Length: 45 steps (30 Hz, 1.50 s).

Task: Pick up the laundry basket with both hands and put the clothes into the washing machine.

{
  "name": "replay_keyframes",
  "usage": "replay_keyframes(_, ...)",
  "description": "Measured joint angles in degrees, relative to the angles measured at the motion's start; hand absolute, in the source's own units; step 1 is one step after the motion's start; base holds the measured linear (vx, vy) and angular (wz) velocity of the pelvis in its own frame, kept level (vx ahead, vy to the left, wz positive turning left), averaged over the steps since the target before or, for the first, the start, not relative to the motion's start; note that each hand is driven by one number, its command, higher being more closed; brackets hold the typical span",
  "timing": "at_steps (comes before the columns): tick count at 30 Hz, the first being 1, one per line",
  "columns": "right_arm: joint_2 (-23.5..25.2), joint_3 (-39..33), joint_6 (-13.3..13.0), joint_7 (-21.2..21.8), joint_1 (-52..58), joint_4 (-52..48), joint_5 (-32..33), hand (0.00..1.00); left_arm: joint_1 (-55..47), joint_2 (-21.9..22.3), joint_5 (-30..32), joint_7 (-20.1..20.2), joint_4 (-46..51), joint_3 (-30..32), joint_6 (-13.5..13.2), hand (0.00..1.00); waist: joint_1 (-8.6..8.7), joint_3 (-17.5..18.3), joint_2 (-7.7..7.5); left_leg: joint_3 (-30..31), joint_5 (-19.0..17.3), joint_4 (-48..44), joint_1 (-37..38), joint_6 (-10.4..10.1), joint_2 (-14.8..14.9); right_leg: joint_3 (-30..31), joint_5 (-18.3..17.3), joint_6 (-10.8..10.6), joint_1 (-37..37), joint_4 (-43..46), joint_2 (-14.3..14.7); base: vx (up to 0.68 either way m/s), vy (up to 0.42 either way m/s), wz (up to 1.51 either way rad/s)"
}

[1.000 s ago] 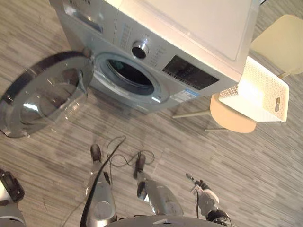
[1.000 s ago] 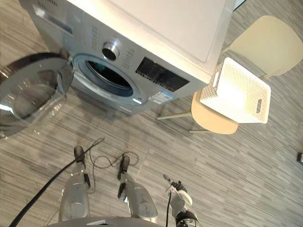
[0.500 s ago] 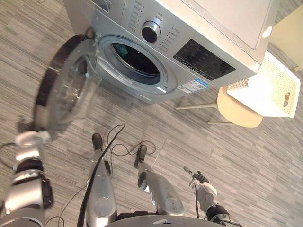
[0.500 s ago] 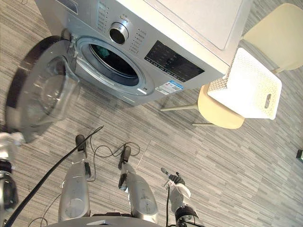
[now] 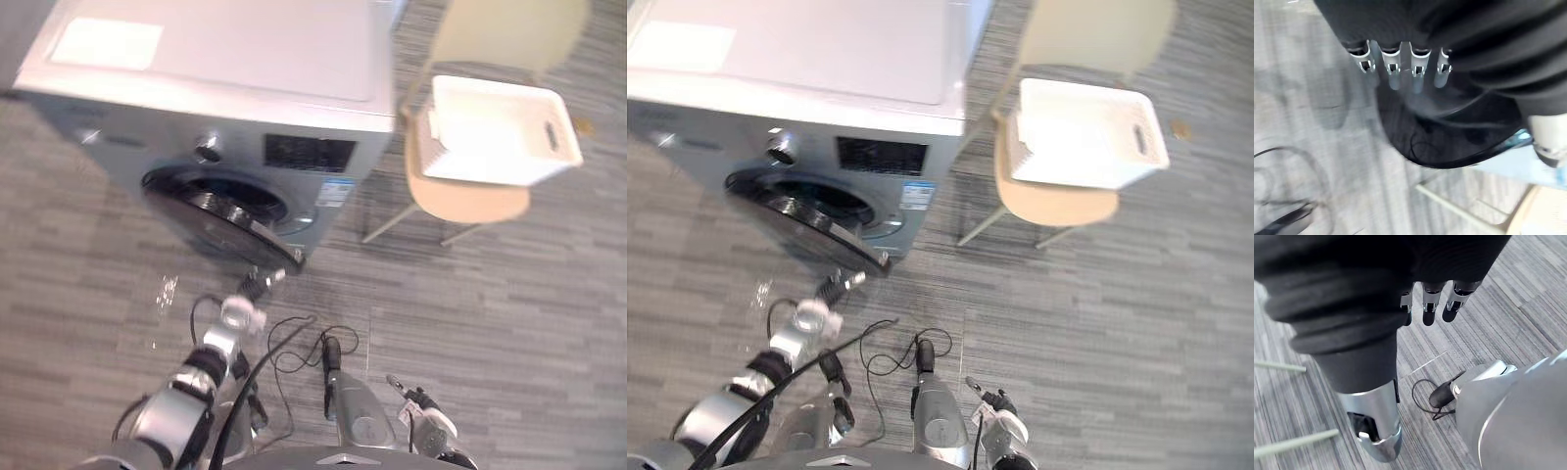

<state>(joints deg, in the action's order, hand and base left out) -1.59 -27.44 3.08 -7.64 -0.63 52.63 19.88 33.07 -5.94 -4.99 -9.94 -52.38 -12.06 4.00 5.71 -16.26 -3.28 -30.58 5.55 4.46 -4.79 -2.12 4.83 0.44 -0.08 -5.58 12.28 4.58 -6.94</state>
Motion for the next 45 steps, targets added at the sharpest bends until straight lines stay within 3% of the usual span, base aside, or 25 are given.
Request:
replay_keyframes(2,-1.0,-3.9,0.1,-0.3,0.9,0.5,-0.2,0.0,3.3,-1.8,-3.6,-2.8,1.4,3.2,-0.7,0.0,2.19,0.7,1.05,-1.3,-0.3,0.0,0.9,-0.2,0.2,0.7,1.3,-0.5,0.1,-1.2,0.4,0.1,-0.037,-0.57)
replay_keyframes(4,-1.7,-7.1,0.4,-0.5,1.5,1.6,-1.2,0.0,2.7,-2.3,-5.0,-3.8,3.2,3.3,-0.8,0.0,2.54,1.1,1.64,-1.3,-0.6,0.0,1.7,-0.6,0.5,0.1,1.8,-0.8,-0.3,-1.7,0.7,0.09,-0.055,-0.35)
replay_keyframes(8,-1.7,-14.9,1.7,-0.4,3.0,5.7,-2.4,0.0,-3.9,-1.4,-4.8,-2.1,6.2,2.8,-2.1,0.0,3.75,2.1,2.81,0.6,-0.7,0.0,2.7,-0.8,0.8,-3.3,1.8,-0.8,-2.7,-2.8,0.4,0.06,-0.034,0.13)
replay_keyframes(12,-1.0,-18.0,2.4,-0.4,4.5,7.3,-2.5,0.0,-10.8,-1.0,-0.8,0.4,1.5,1.8,-2.1,0.0,3.57,3.1,3.97,3.2,-0.9,0.1,3.9,-0.9,0.7,-6.2,1.8,-0.8,-6.3,-4.5,0.0,0.0,-0.002,0.41)
replay_keyframes(17,-1.1,-17.5,2.3,-0.3,4.1,7.4,-2.5,0.0,-21.8,-0.9,6.8,2.9,-7.8,4.5,-0.8,0.0,1.8,4.4,5.25,5.6,-1.0,0.4,3.8,-1.1,0.4,-8.9,1.8,-0.8,-8.4,-6.1,-0.6,-0.02,0.01,0.25)
replay_keyframes(19,-1.1,-14.7,2.2,-0.1,3.3,7.4,-2.5,0.0,-27.3,-1.0,9.9,3.4,-11.4,8.6,-0.2,0.0,0.49,5.5,5.01,6.2,-1.0,0.4,3.9,-1.1,0.3,-9.4,1.8,-0.8,-8.9,-6.7,-0.7,-0.02,0.006,0.18)
replay_keyframes(21,-1.1,-12.8,2.1,0.3,2.8,7.4,-2.5,0.0,-30.3,-1.0,12.0,4.2,-12.8,10.8,0.2,0.0,0.32,6.0,4.95,7.4,-1.0,0.4,3.9,-1.0,0.0,-10.8,1.8,-1.0,-10.2,-7.4,-0.9,0.01,0.001,0.34)
replay_keyframes(24,-1.1,-9.4,2.1,1.4,1.9,8.5,-3.8,0.0,-34.1,-0.8,12.1,4.7,-13.9,19.7,0.2,0.0,-1.97,7.8,4.7,9.6,-0.9,0.5,3.9,-1.0,-0.6,-12.8,1.6,-1.3,-11.5,-7.8,-1.4,0.03,0.013,0.38)
replay_keyframes(27,-1.0,-8.7,2.1,1.5,1.5,11.1,-4.6,0.0,-38.6,1.5,5.1,4.3,-15.8,34.1,0.6,0.0,-2.96,9.6,4.05,13.6,-1.0,0.5,4.1,-0.8,-1.6,-17.1,0.5,-1.3,-14.4,-7.9,-2.2,0.07,0.017,0.62)
replay_keyframes(31,-0.9,-7.9,2.3,1.8,1.0,13.4,-6.8,0.0,-43.6,3.3,-2.9,3.5,-16.1,40.5,1.2,0.0,-5.8,10.4,3.19,17.3,-1.5,0.5,5.9,-0.1,-3.4,-20.8,-1.0,-1.8,-18.5,-7.5,-3.6,0.08,0.035,0.58)
replay_keyframes(33,-0.9,-7.0,2.4,2.2,0.4,13.8,-6.9,0.0,-44.8,3.8,-5.8,3.1,-16.0,41.2,1.1,0.0,-5.99,10.7,2.93,20.6,-1.6,0.5,6.7,0.5,-4.9,-24.5,-2.6,-2.1,-20.8,-6.2,-4.9,0.07,0.037,0.94)
replay_keyframes(36,-1.1,-7.2,3.2,2.4,1.9,13.8,-9.1,0.0,-45.8,3.8,-8.6,3.1,-15.5,41.2,0.9,0.0,-6.07,11.5,1.62,28.4,-3.2,0.5,7.7,3.0,-9.2,-32.8,-7.8,-1.0,-24.3,2.1,-10.0,0.12,0.056,1.5)
replay_keyframes(37,-1.5,-7.2,3.4,2.4,2.7,13.8,-9.1,0.0,-45.6,3.8,-8.9,3.1,-14.7,40.5,0.8,0.0,-6.23,11.8,1.56,32.2,-3.4,0.5,8.3,3.6,-10.7,-35.0,-9.1,0.8,-24.1,9.6,-12.5,0.12,0.026,1.44)
replay_keyframes(38,-1.6,-7.2,3.4,2.3,2.8,13.8,-9.1,0.0,-45.6,3.8,-8.9,3.1,-14.0,39.8,0.7,0.0,-6.27,11.7,1.59,33.7,-3.3,0.5,8.6,3.6,-11.3,-35.1,-8.9,1.1,-23.3,14.8,-14.2,0.15,0.07,1.82)
replay_keyframes(39,-1.5,-7.2,3.4,2.3,2.9,13.8,-9.0,0.0,-45.5,3.3,-8.6,3.1,-13.4,38.0,0.5,0.0,-6.26,11.6,1.04,36.7,-2.4,0.1,9.7,4.6,-12.2,-32.5,-6.4,4.0,-19.7,26.4,-17.5,0.19,0.101,1.5)
replay_keyframes(40,-1.3,-7.2,3.4,2.2,2.7,13.6,-9.0,0.0,-45.3,2.5,-8.1,3.1,-13.3,36.6,0.5,0.0,-6.57,11.5,0.17,38.6,-1.3,0.1,10.3,5.7,-12.5,-27.9,-1.8,7.5,-16.0,34.8,-19.3,0.22,0.107,1.68)
replay_keyframes(41,-0.8,-6.7,3.4,2.2,2.4,13.6,-9.0,0.0,-45.1,1.5,-7.3,3.0,-13.1,34.7,0.5,0.0,-6.61,10.9,-0.08,41.9,-1.5,-0.3,11.4,7.2,-13.1,-20.4,4.1,11.8,-11.2,43.9,-19.4,0.22,0.083,1.36)
replay_keyframes(42,0.2,-5.6,3.3,2.2,1.1,13.3,-9.0,0.0,-44.8,0.7,-6.4,2.9,-11.8,34.2,0.6,0.0,-6.65,9.8,-1.89,44.4,-2.4,-2.8,11.5,8.7,-13.5,-12.5,2.5,10.0,-6.1,51.7,-16.6,0.15,0.075,1.12)
replay_keyframes(43,0.9,-4.8,3.3,2.2,0.6,12.6,-9.0,0.0,-44.6,0.6,-6.0,2.9,-10.9,34.2,0.6,0.0,-6.75,9.4,-2.43,45.5,-3.2,-4.2,11.3,9.0,-13.5,-9.3,1.0,8.6,-3.7,54.7,-14.2,0.14,0.09,1.03)
replay_keyframes(44,2.2,-2.8,3.2,2.2,0.4,9.9,-8.9,0.0,-43.8,0.8,-5.9,2.9,-9.2,34.5,0.6,0.0,-6.84,9.2,-2.59,48.0,-4.9,-7.5,10.4,8.9,-13.2,-4.3,-1.6,5.7,0.9,58.5,-8.7,0.15,0.081,1.01)
replay_keyframes(45,2.8,-1.7,2.9,2.2,1.0,7.9,-8.9,0.0,-43.1,1.1,-5.9,2.9,-8.2,34.8,0.6,0.0,-6.66,9.1,-2.37,49.7,-6.5,-9.7,9.5,8.1,-13.3,-2.3,-2.7,3.9,3.6,59.6,-5.5,0.13,0.058,1.34)
